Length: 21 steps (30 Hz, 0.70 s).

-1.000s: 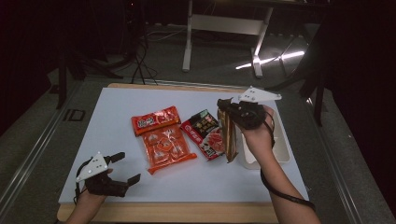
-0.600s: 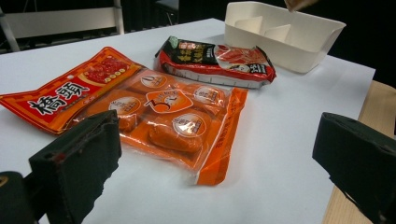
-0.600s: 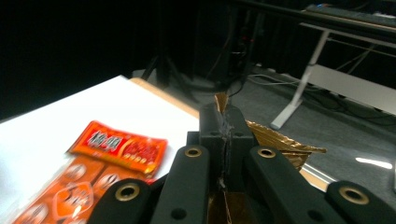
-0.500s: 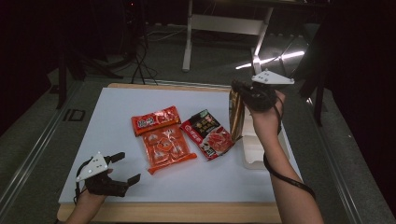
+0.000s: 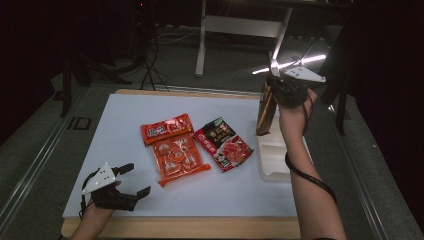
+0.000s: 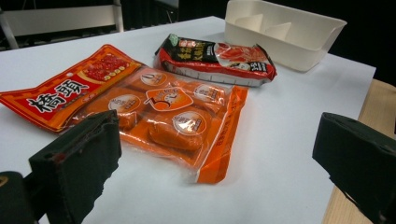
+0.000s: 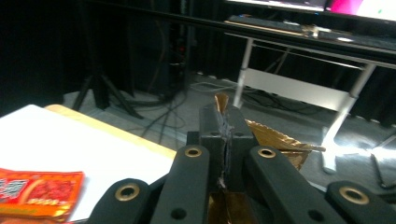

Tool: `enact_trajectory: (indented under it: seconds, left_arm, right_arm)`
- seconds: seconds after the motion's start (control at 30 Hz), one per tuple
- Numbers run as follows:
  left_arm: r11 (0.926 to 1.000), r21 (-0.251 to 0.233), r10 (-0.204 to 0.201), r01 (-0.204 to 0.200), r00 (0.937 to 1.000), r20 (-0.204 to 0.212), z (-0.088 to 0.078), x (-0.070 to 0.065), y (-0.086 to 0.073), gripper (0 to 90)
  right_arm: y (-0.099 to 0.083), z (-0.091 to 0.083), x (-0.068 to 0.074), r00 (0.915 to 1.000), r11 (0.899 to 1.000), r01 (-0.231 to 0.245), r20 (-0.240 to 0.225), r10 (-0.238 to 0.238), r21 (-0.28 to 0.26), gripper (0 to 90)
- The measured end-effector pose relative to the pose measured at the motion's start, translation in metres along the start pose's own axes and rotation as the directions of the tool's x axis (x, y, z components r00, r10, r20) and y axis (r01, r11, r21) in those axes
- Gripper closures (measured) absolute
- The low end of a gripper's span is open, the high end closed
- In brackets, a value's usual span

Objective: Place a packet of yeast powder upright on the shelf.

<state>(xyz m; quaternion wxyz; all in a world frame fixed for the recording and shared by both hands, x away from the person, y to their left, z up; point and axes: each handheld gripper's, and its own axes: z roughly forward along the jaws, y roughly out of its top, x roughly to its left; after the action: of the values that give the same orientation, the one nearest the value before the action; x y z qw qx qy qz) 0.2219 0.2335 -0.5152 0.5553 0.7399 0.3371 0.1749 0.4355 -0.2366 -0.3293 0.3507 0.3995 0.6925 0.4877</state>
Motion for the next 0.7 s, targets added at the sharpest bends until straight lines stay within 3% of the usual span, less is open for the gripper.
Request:
enact_trajectory:
  seconds: [0.07,0.1,0.13,0.43,0.7]
  left_arm:
    - [1.0,0.0,0.001,-0.001,1.0,0.0,0.0,0.0,0.0,1.7]
    - [1.0,-0.005,-0.001,0.001,1.0,-0.001,-0.001,0.0,0.0,1.7]
    - [1.0,-0.006,-0.001,0.001,1.0,-0.003,-0.001,0.0,0.0,1.7]
    - [1.0,-0.006,-0.002,0.002,1.0,-0.008,-0.002,0.001,0.0,1.7]
    - [0.9998,-0.015,-0.01,0.01,0.9999,-0.005,-0.004,0.001,0.0,1.7]
  right_arm:
    - [-0.001,0.002,-0.002,0.9999,1.0,-0.001,0.01,0.001,0.004,89.0]
    - [-0.006,0.009,-0.008,0.9986,1.0,0.006,0.053,-0.006,0.004,89.0]
    - [-0.007,0.011,-0.01,0.9981,1.0,0.004,0.062,-0.004,0.001,89.0]
    - [-0.011,0.024,-0.022,0.9947,1.0,-0.005,0.103,0.006,-0.012,89.0]
    - [-0.021,0.043,-0.034,0.9867,1.0,-0.015,0.161,0.017,-0.012,88.9]
